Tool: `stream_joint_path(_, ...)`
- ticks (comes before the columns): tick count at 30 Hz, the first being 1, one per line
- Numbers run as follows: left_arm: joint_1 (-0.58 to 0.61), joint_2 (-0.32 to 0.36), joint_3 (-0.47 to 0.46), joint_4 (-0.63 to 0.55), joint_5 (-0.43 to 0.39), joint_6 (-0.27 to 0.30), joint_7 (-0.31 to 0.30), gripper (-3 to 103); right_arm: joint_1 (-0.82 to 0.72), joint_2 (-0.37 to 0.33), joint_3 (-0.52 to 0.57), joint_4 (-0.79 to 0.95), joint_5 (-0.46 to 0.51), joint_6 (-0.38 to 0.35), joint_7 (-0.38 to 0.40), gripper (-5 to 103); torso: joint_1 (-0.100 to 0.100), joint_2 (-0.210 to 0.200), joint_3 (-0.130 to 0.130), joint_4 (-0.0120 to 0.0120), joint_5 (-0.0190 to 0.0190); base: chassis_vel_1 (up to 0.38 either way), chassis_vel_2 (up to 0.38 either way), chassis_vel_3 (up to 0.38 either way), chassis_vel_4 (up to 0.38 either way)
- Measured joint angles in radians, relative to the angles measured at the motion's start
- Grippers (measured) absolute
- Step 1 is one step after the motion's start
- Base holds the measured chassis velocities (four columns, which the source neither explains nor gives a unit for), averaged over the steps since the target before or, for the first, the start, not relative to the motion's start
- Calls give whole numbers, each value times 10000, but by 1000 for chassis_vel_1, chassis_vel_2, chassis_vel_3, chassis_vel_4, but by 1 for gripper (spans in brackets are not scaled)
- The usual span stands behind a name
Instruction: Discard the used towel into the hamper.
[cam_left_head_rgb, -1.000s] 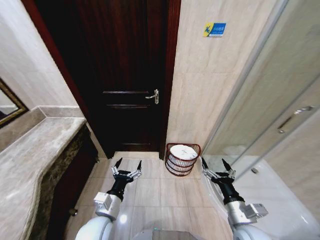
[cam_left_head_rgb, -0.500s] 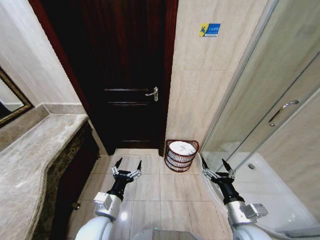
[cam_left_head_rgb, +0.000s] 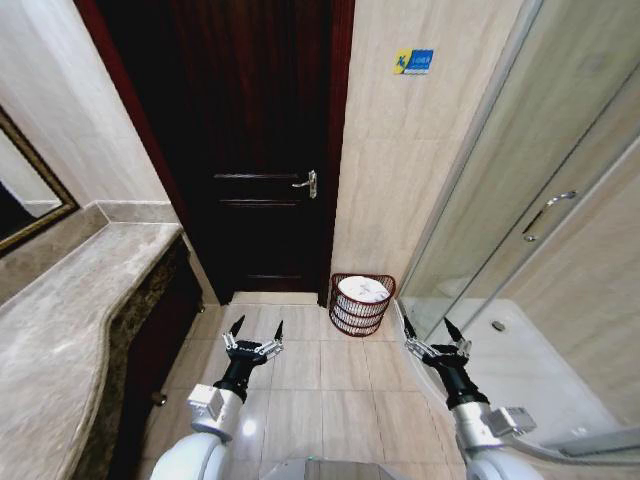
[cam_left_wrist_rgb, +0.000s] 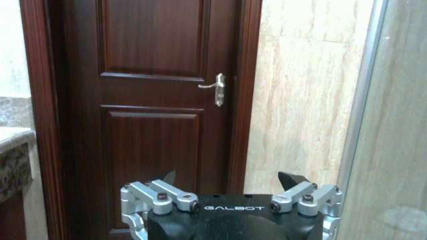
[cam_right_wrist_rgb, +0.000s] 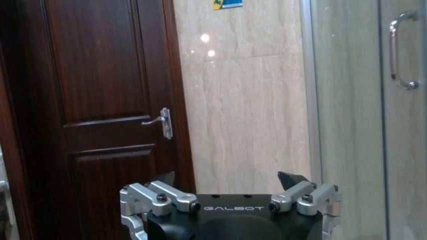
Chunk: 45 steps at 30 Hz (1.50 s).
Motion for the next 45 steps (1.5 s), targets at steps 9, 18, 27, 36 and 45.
stream_joint_path(9,0,0,0,-1,0,0,0,100,1,0,0,0,0,0,0,100,6,-1,2,0,3,110,-102,-103,117)
stream_joint_path(18,0,0,0,0,0,0,0,100,1,0,0,0,0,0,0,100,5,0,2,0,5,124,-128,-131,130)
stream_joint_path(27,0,0,0,0,0,0,0,100,1,0,0,0,0,0,0,100,6,-1,2,3,-1,129,-126,-126,137)
stream_joint_path(36,-1,0,0,0,0,0,0,100,1,0,0,0,0,0,0,100,4,0,1,0,2,143,-175,-152,163)
stream_joint_path(45,0,0,0,0,0,1,0,100,1,0,0,-1,0,0,0,100,4,0,2,2,7,120,-192,-102,209)
